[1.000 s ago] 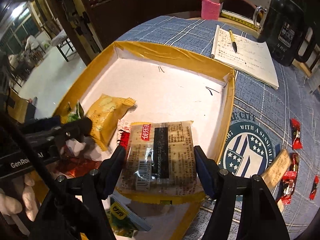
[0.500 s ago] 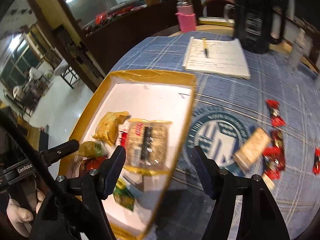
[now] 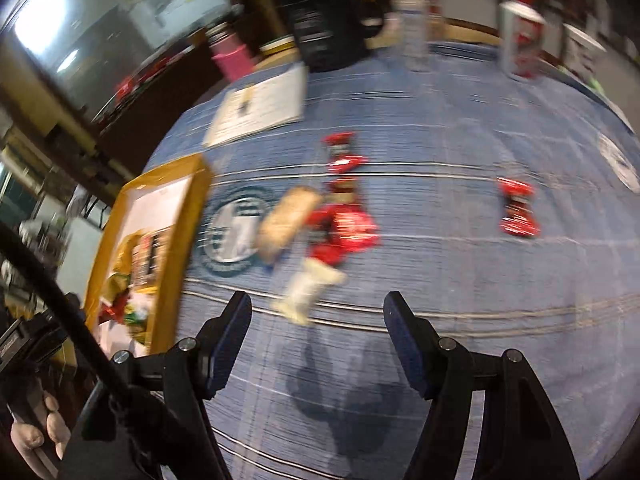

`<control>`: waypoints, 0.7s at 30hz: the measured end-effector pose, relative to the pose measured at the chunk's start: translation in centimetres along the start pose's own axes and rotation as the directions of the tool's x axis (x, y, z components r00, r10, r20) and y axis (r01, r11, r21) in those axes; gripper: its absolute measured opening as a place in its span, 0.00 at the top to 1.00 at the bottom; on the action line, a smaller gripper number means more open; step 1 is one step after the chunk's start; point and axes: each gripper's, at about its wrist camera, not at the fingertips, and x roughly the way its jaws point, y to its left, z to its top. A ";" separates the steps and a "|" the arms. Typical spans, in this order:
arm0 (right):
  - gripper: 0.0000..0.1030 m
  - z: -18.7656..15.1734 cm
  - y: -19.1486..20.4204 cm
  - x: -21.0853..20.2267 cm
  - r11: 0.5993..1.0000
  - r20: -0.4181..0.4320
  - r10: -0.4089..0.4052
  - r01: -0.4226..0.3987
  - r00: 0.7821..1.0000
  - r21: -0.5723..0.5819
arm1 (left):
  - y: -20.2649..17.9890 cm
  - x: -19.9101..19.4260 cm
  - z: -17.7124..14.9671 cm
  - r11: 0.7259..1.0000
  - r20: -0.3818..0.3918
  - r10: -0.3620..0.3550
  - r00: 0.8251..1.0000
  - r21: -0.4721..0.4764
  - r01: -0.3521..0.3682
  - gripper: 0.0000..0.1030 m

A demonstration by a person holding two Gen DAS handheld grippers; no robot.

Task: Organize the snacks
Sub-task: 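Open both tools over the tray and move them back to the tablecloth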

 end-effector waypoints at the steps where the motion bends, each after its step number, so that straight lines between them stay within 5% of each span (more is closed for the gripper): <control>1: 0.33 -0.1 -0.9 -0.6 1.000 0.009 -0.008 0.008 1.000 0.010 | -0.7 0.0 -0.2 1.000 0.004 0.002 1.000 0.009 -0.002 0.33; 12: 0.33 -0.5 -9.0 -6.2 0.995 0.125 -0.043 0.032 0.991 0.092 | -8.8 -0.8 -1.9 0.992 0.029 -0.002 1.000 0.125 -0.001 0.28; 21: 0.33 -0.2 -14.6 -4.1 0.983 0.091 -0.113 0.098 0.989 0.156 | -10.6 -1.0 -3.7 0.974 0.005 0.049 0.999 0.220 -0.049 0.28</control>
